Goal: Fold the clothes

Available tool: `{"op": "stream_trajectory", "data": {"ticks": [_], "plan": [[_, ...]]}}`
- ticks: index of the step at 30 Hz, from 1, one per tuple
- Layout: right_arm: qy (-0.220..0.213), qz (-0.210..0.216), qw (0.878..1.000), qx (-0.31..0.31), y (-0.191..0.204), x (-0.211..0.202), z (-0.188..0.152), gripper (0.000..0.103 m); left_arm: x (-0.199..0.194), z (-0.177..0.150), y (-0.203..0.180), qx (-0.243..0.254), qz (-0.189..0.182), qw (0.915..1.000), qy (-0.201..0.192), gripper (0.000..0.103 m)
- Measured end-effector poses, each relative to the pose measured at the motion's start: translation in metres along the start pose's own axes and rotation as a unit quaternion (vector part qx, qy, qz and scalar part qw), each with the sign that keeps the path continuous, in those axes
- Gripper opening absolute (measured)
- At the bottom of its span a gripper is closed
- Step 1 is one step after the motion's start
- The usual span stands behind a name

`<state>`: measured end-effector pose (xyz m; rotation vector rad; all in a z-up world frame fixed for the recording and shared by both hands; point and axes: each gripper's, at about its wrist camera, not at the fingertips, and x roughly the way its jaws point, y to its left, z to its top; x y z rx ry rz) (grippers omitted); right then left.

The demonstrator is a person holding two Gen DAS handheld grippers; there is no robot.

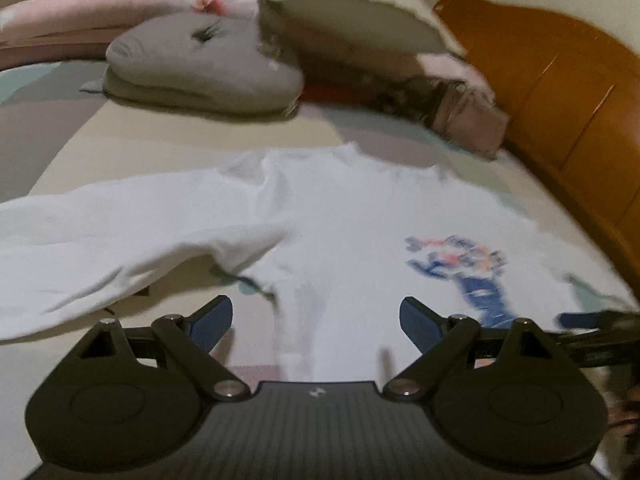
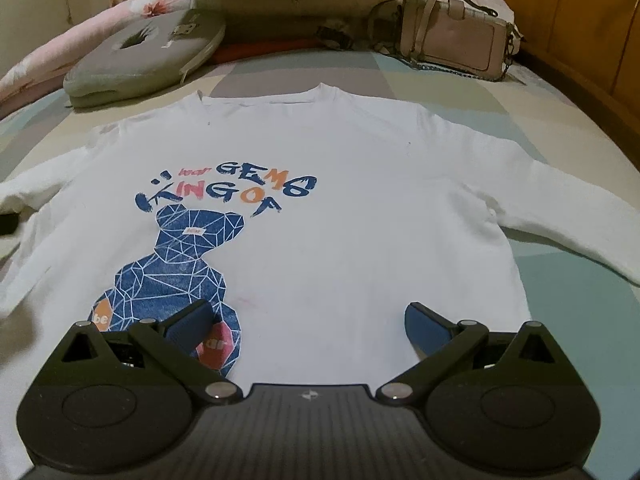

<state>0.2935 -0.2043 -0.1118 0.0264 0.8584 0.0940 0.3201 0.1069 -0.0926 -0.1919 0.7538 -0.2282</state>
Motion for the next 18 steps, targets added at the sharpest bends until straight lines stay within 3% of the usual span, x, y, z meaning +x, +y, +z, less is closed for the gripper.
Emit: {"op": "stream_trajectory", "data": {"ticks": [3, 10, 15, 18], "plan": [[0.001, 0.008, 1.0, 0.012, -0.004, 0.0, 0.002, 0.103, 0.02, -0.001, 0.007, 0.009, 0.029, 0.9995, -0.006, 0.087], [0.001, 0.022, 0.999, 0.031, -0.01, 0.0, 0.005, 0.103, 0.039, 0.012, 0.012, 0.001, 0.045, 0.9982, -0.04, 0.086], [0.004, 0.026, 0.999, 0.034, -0.012, 0.0, 0.006, 0.103, 0.031, 0.006, -0.001, -0.003, -0.035, 0.9985, -0.042, 0.081], [0.003, 0.031, 0.999, 0.039, -0.014, 0.0, 0.006, 0.103, 0.022, -0.002, -0.008, 0.002, -0.063, 0.9969, -0.047, 0.077]]}}
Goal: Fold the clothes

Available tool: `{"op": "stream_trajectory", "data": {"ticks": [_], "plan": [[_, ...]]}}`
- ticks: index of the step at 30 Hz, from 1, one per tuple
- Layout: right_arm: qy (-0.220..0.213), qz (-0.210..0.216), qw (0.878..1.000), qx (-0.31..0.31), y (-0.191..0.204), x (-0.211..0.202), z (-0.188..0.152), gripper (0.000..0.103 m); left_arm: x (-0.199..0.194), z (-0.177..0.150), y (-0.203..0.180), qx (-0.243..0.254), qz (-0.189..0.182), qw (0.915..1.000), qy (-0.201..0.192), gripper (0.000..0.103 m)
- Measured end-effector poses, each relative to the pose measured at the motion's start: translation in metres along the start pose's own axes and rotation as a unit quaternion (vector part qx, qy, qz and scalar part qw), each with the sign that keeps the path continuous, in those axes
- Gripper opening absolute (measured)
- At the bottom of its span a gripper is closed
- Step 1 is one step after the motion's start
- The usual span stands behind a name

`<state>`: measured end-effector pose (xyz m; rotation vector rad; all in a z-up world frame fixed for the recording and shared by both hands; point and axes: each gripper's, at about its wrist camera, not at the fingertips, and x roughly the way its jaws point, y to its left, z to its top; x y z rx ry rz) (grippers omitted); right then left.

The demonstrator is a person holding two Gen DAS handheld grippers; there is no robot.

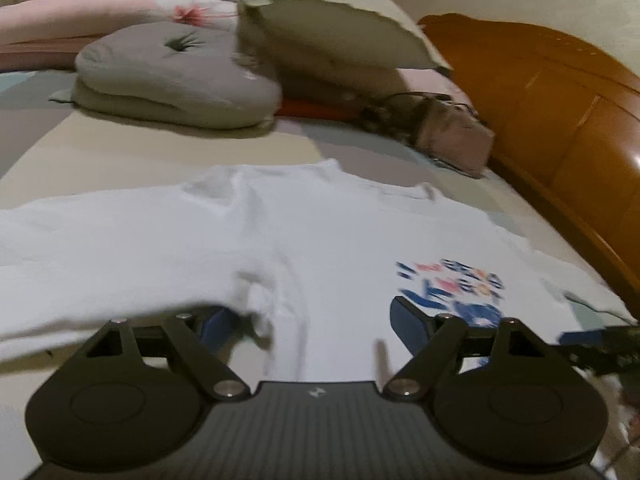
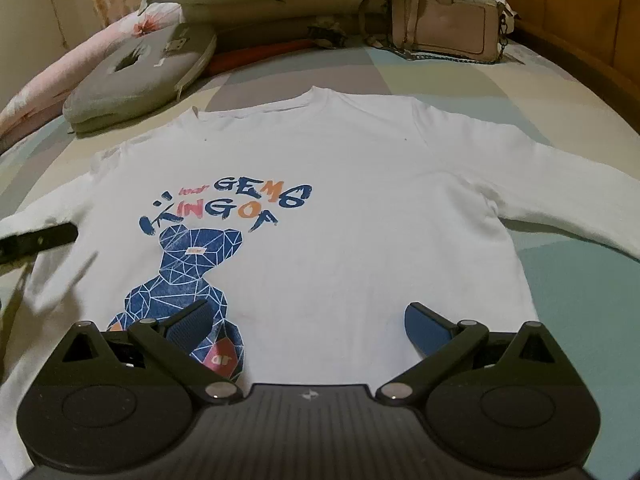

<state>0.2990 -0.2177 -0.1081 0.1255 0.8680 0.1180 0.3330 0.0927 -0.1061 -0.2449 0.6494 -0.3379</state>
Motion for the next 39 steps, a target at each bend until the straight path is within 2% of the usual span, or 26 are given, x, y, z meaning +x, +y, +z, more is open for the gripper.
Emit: {"op": "stream_trajectory", "data": {"ticks": [2, 5, 8, 11, 14, 15, 17, 19, 21, 25, 27, 29, 32, 33, 35, 39], "plan": [[0.001, 0.001, 1.0, -0.002, 0.0, 0.0, 0.0, 0.103, -0.005, -0.004, -0.006, 0.005, -0.023, 0.9997, 0.008, 0.077], [0.001, 0.003, 1.0, -0.002, -0.001, -0.001, -0.001, 0.103, -0.013, -0.008, -0.018, 0.033, 0.001, 0.9991, 0.029, 0.077], [0.002, 0.005, 1.0, -0.002, -0.002, -0.001, -0.001, 0.103, -0.03, -0.002, -0.023, 0.045, -0.001, 0.9989, 0.014, 0.077], [0.001, 0.008, 1.0, -0.002, -0.002, -0.002, -0.001, 0.103, -0.039, 0.018, -0.023, 0.056, 0.025, 0.9979, -0.021, 0.079], [0.001, 0.004, 1.0, -0.008, 0.0, -0.001, -0.002, 0.103, -0.022, 0.035, -0.012, 0.048, 0.056, 0.9971, -0.017, 0.079], [0.001, 0.002, 1.0, -0.01, 0.001, -0.001, -0.002, 0.103, -0.016, 0.04, -0.008, 0.044, 0.066, 0.9968, -0.01, 0.079], [0.002, -0.002, 1.0, -0.014, 0.002, 0.0, -0.002, 0.103, 0.004, 0.036, 0.0, 0.03, 0.083, 0.9952, 0.042, 0.079], [0.004, -0.005, 1.0, -0.021, 0.004, -0.001, -0.003, 0.103, 0.019, 0.027, 0.003, 0.028, 0.107, 0.9891, 0.098, 0.077], [0.011, -0.009, 0.999, -0.033, 0.007, -0.002, -0.004, 0.103, 0.012, 0.02, -0.005, 0.073, 0.108, 0.9869, 0.094, 0.08], [0.017, 0.0, 0.999, -0.046, 0.012, -0.007, -0.008, 0.103, -0.005, 0.042, -0.009, 0.103, 0.114, 0.985, 0.079, 0.081], [0.017, 0.009, 0.999, -0.049, 0.014, -0.009, -0.009, 0.103, -0.005, 0.056, 0.004, 0.088, 0.153, 0.9823, 0.062, 0.081], [0.018, 0.008, 0.998, -0.052, 0.016, -0.009, -0.011, 0.103, 0.008, 0.066, 0.029, 0.047, 0.196, 0.9769, 0.07, 0.081], [0.019, 0.003, 0.998, -0.055, 0.017, -0.008, -0.011, 0.103, 0.029, 0.062, 0.057, 0.031, 0.28, 0.9544, 0.098, 0.079], [0.019, 0.002, 0.998, -0.054, 0.017, -0.007, -0.011, 0.103, 0.032, 0.057, 0.064, 0.031, 0.292, 0.9509, 0.098, 0.084], [0.019, 0.002, 0.998, -0.054, 0.017, -0.007, -0.011, 0.103, 0.027, 0.055, 0.079, 0.008, 0.293, 0.9533, 0.074, 0.086], [0.019, 0.002, 0.998, -0.054, 0.016, -0.007, -0.011, 0.103, 0.027, 0.07, 0.11, -0.059, 0.333, 0.9392, 0.059, 0.09]]}}
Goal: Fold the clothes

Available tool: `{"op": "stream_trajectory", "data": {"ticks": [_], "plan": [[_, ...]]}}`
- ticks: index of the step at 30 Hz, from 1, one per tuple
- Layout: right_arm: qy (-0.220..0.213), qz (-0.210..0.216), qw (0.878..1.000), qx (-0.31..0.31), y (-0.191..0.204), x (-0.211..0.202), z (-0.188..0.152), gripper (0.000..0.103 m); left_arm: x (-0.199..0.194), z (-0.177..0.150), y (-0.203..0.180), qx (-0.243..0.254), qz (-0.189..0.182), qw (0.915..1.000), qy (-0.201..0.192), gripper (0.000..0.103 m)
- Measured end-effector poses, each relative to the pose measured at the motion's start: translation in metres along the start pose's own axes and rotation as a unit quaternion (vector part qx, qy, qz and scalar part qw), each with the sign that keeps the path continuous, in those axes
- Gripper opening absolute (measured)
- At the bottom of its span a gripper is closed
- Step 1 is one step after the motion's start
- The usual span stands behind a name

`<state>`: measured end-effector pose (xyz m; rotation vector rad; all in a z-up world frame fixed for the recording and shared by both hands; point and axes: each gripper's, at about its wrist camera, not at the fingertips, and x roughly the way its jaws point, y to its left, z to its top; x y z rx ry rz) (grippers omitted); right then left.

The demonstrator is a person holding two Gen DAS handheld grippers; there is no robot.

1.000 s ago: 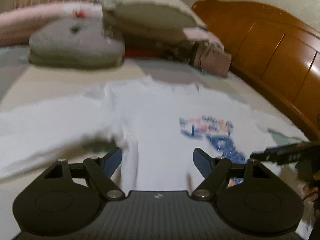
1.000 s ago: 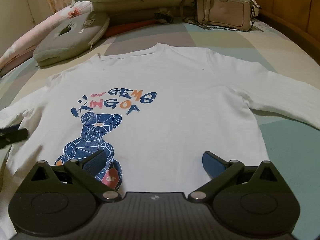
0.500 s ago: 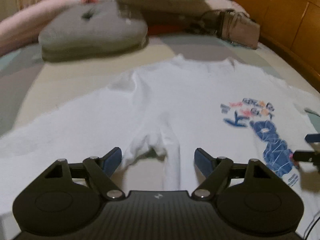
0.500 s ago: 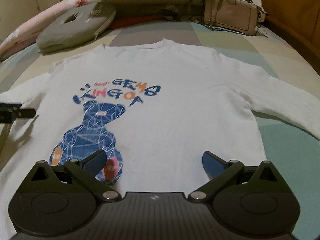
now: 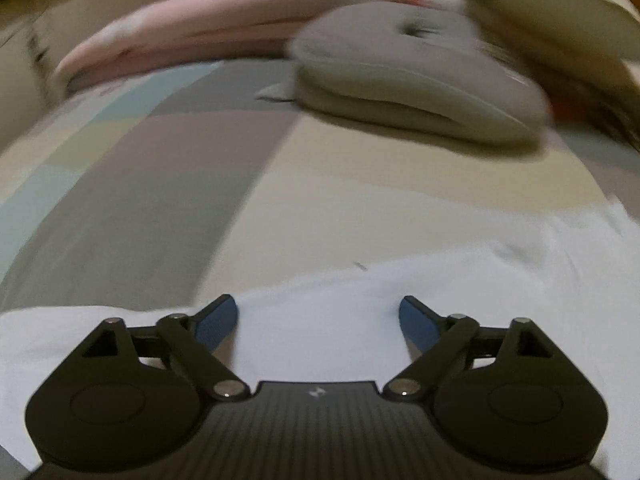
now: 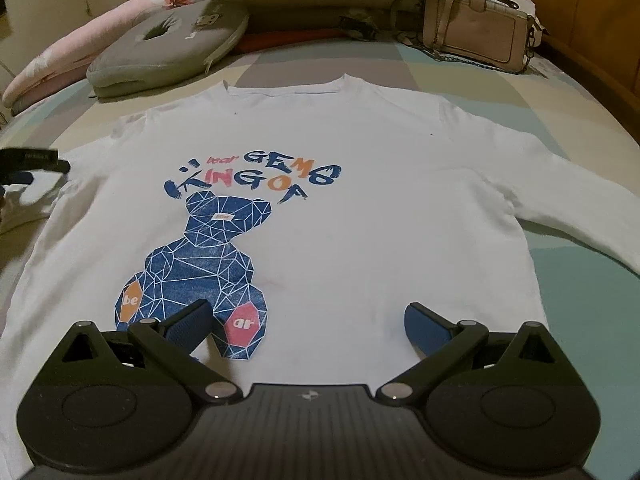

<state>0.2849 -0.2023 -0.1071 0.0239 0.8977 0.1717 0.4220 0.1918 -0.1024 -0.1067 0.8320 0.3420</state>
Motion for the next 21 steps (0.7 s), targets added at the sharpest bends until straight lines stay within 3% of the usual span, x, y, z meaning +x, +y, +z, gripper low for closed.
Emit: {"op": "stream_trajectory", "data": {"ticks": [3, 4, 5, 8, 10, 13, 15, 21], "plan": [[0.001, 0.002, 1.0, 0.002, -0.001, -0.001, 0.0, 0.103, -0.002, 0.017, -0.012, -0.001, 0.025, 0.9996, 0.014, 0.082], [0.001, 0.003, 1.0, 0.005, -0.001, -0.002, 0.0, 0.103, -0.009, 0.02, -0.018, 0.0, 0.013, 0.9998, 0.011, 0.081], [0.001, 0.005, 1.0, 0.006, -0.002, -0.003, 0.0, 0.103, -0.016, 0.022, -0.023, 0.0, -0.004, 1.0, 0.009, 0.081], [0.002, 0.01, 1.0, 0.008, 0.0, -0.005, -0.001, 0.103, -0.036, 0.024, -0.051, 0.006, -0.106, 0.9941, 0.021, 0.085], [0.002, 0.014, 1.0, 0.004, 0.002, -0.007, -0.002, 0.103, -0.038, 0.022, -0.079, 0.045, -0.121, 0.9907, 0.043, 0.085], [0.002, 0.017, 1.0, 0.0, 0.003, -0.008, -0.004, 0.103, -0.019, 0.016, -0.113, 0.089, -0.053, 0.992, 0.071, 0.085], [0.003, 0.018, 1.0, -0.002, 0.003, -0.009, -0.004, 0.103, -0.004, 0.014, -0.117, 0.075, -0.037, 0.9935, 0.077, 0.087], [0.005, 0.03, 0.999, 0.012, -0.003, -0.009, -0.003, 0.103, 0.024, 0.031, -0.108, 0.038, 0.001, 0.9989, 0.027, 0.096]]}}
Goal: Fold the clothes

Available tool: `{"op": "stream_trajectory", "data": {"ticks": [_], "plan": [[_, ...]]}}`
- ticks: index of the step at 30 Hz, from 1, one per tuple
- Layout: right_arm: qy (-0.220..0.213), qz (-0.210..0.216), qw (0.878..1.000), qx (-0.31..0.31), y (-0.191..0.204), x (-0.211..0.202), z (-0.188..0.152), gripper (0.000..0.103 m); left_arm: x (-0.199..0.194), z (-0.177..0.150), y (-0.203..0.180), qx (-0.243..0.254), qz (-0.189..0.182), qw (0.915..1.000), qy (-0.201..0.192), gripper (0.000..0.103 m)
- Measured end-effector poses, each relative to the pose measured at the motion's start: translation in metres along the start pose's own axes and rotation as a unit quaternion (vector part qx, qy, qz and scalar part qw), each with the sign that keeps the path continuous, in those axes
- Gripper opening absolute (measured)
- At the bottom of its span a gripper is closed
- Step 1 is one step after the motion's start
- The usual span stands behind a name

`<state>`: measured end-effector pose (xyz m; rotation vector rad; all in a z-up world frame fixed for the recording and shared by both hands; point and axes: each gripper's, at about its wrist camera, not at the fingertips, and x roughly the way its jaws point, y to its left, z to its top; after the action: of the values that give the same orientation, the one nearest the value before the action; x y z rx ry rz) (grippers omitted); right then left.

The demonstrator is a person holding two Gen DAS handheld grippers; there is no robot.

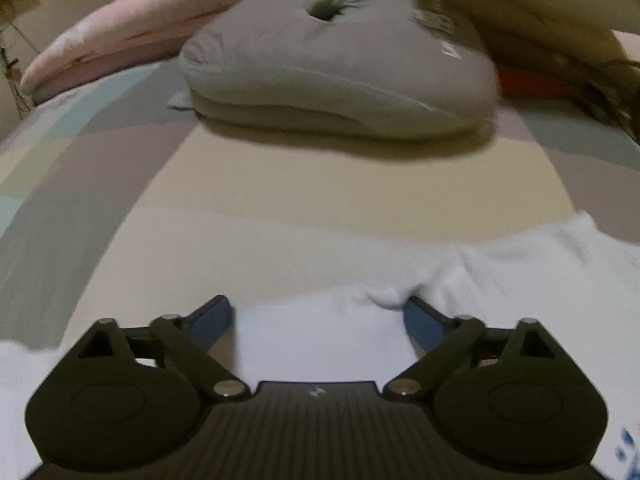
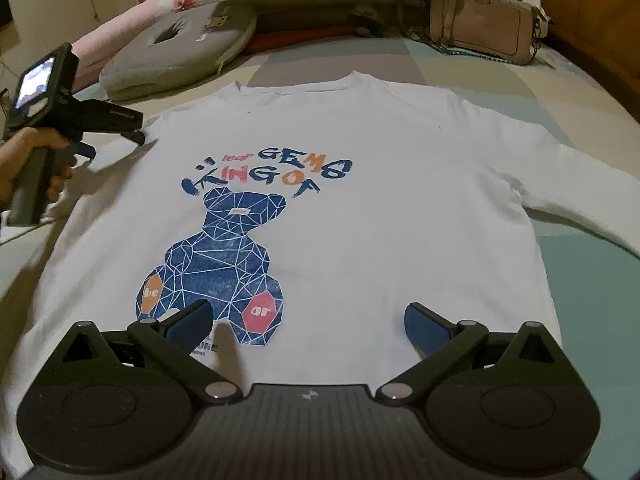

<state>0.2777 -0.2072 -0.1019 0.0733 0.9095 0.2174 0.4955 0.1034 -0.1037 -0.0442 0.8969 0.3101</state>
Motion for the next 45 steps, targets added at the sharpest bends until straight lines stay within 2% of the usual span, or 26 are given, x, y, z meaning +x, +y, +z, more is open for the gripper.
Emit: {"op": "stream_trajectory", "data": {"ticks": [2, 5, 9, 11, 13, 15, 19, 22, 25, 28, 30, 34, 39, 43, 45], "plan": [[0.0, 0.001, 1.0, 0.001, 0.0, 0.0, 0.0, 0.103, 0.004, 0.007, 0.005, -0.014, 0.007, 0.9999, -0.005, 0.096], [0.0, 0.001, 1.0, 0.003, 0.0, -0.001, -0.001, 0.103, -0.004, 0.011, 0.012, -0.032, 0.016, 0.9993, -0.005, 0.089], [-0.001, 0.008, 1.0, 0.007, 0.001, -0.004, -0.001, 0.103, -0.027, 0.011, 0.018, -0.036, -0.044, 0.9984, -0.002, 0.089], [-0.002, 0.011, 1.0, 0.007, 0.002, -0.005, -0.002, 0.103, -0.038, 0.008, 0.012, -0.024, -0.08, 0.9965, 0.011, 0.09], [-0.002, 0.012, 1.0, 0.004, 0.004, -0.006, -0.003, 0.103, -0.039, 0.006, -0.002, -0.001, -0.099, 0.9948, 0.023, 0.091], [0.0, 0.012, 1.0, 0.0, 0.006, -0.005, -0.003, 0.103, -0.03, 0.005, -0.016, 0.025, -0.086, 0.9955, 0.032, 0.091], [0.001, 0.014, 1.0, 0.002, 0.004, -0.002, -0.002, 0.103, 0.0, 0.005, -0.021, 0.017, -0.051, 0.9982, 0.027, 0.095], [0.002, 0.011, 1.0, 0.011, 0.0, -0.001, -0.001, 0.103, -0.001, 0.013, -0.012, 0.0, -0.034, 0.9992, 0.019, 0.091], [-0.002, 0.017, 1.0, 0.02, -0.002, -0.004, 0.0, 0.103, -0.027, 0.008, 0.003, -0.008, -0.055, 0.9984, 0.01, 0.09], [-0.003, 0.023, 1.0, 0.02, -0.001, -0.005, 0.0, 0.103, -0.065, -0.01, 0.013, 0.012, -0.097, 0.9952, 0.005, 0.091], [-0.005, 0.022, 1.0, 0.016, 0.001, -0.006, 0.0, 0.103, -0.09, -0.026, 0.012, 0.043, -0.124, 0.9914, -0.005, 0.091], [-0.007, 0.023, 1.0, 0.017, 0.003, -0.008, 0.0, 0.103, -0.117, -0.059, 0.012, 0.098, -0.106, 0.9889, -0.034, 0.091], [-0.008, 0.026, 0.999, 0.021, 0.006, -0.011, 0.002, 0.103, -0.119, -0.086, 0.011, 0.112, -0.124, 0.9855, -0.031, 0.091], [-0.009, 0.027, 0.999, 0.019, 0.008, -0.013, 0.003, 0.103, -0.108, -0.103, 0.01, 0.124, -0.076, 0.9889, -0.031, 0.091], [-0.013, 0.029, 0.999, 0.023, 0.007, -0.016, 0.004, 0.103, -0.102, -0.111, 0.015, 0.123, -0.064, 0.99, -0.027, 0.093]]}}
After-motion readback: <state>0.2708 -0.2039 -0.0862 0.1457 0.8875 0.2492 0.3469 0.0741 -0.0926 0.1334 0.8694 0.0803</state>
